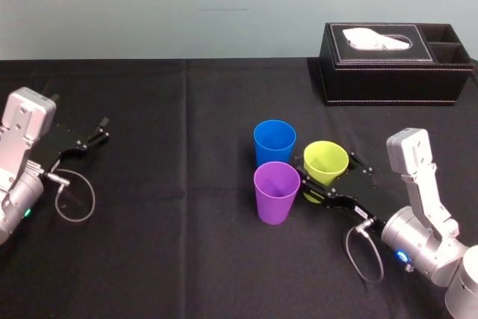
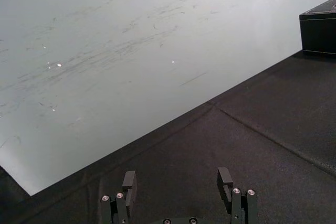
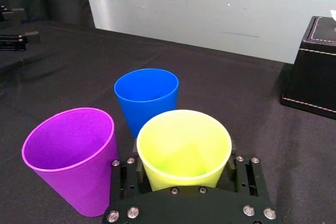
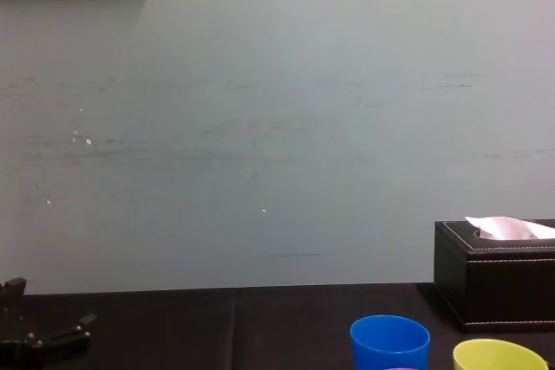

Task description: Stack the three plastic cups sequentially using one hand.

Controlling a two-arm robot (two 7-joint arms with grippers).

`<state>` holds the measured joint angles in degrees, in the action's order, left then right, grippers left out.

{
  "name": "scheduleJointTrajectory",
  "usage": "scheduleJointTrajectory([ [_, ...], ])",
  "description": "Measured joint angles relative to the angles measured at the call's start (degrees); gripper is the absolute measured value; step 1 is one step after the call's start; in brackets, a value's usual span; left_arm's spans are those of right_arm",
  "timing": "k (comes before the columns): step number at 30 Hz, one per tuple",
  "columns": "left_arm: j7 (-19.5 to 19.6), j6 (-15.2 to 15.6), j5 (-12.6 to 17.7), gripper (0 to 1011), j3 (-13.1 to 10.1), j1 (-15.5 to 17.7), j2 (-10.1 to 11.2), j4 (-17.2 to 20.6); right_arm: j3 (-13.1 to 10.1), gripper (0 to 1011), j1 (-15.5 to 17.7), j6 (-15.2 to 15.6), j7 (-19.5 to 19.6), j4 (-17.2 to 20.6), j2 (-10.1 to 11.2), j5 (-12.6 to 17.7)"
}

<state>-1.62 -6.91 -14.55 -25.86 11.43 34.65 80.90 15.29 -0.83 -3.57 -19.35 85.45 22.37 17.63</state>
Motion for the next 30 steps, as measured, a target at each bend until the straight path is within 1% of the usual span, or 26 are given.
scheduleJointTrajectory([
  [1, 0.0, 0.0, 0.0, 1011, 0.0, 0.0, 0.0, 0.0, 0.0, 873, 0.0, 0.0, 0.0, 0.0, 0.0, 0.0],
  [2, 0.0, 0.0, 0.0, 1011, 0.0, 0.0, 0.0, 0.0, 0.0, 821, 0.0, 0.0, 0.0, 0.0, 0.0, 0.0],
  [5, 0.0, 0.0, 0.0, 1011, 0.0, 0.0, 0.0, 0.0, 0.0, 771, 0.0, 0.0, 0.0, 0.0, 0.0, 0.1],
  [12, 0.0, 0.0, 0.0, 1011, 0.0, 0.0, 0.0, 0.0, 0.0, 743, 0.0, -0.1, 0.1, 0.2, 0.1, 0.0],
  [16, 0.0, 0.0, 0.0, 1011, 0.0, 0.0, 0.0, 0.0, -0.5, 743, 0.2, 0.6, 0.6, 1.7, 0.3, -1.0],
  [20, 0.0, 0.0, 0.0, 1011, 0.0, 0.0, 0.0, 0.0, -1.4, 743, 0.0, 2.5, 0.7, 3.6, 0.9, -1.4],
  [21, 0.0, 0.0, 0.0, 1011, 0.0, 0.0, 0.0, 0.0, -1.8, 743, -0.3, 3.7, 0.7, 4.4, 1.1, -1.4],
  [23, 0.0, 0.0, 0.0, 1012, 0.0, 0.0, 0.0, 0.0, -2.1, 743, -0.5, 4.9, 0.6, 5.3, 1.4, -1.3],
  [24, 0.0, 0.0, 0.0, 1011, 0.0, 0.0, 0.0, 0.0, -2.5, 743, -0.9, 6.2, 0.6, 6.4, 1.7, -1.1],
  [25, 0.0, 0.0, 0.0, 1011, 0.0, 0.0, 0.0, 0.0, -2.7, 743, -1.0, 6.9, 0.6, 6.9, 1.8, -1.0],
  [26, 0.0, 0.0, 0.0, 1011, 0.0, 0.0, 0.0, 0.0, -3.1, 743, -1.3, 8.5, 0.6, 8.0, 2.0, -0.5],
  [30, 0.0, 0.0, 0.0, 1011, 0.0, 0.0, 0.0, 0.0, -3.7, 743, -2.1, 11.1, 0.7, 9.7, 2.2, 0.3],
])
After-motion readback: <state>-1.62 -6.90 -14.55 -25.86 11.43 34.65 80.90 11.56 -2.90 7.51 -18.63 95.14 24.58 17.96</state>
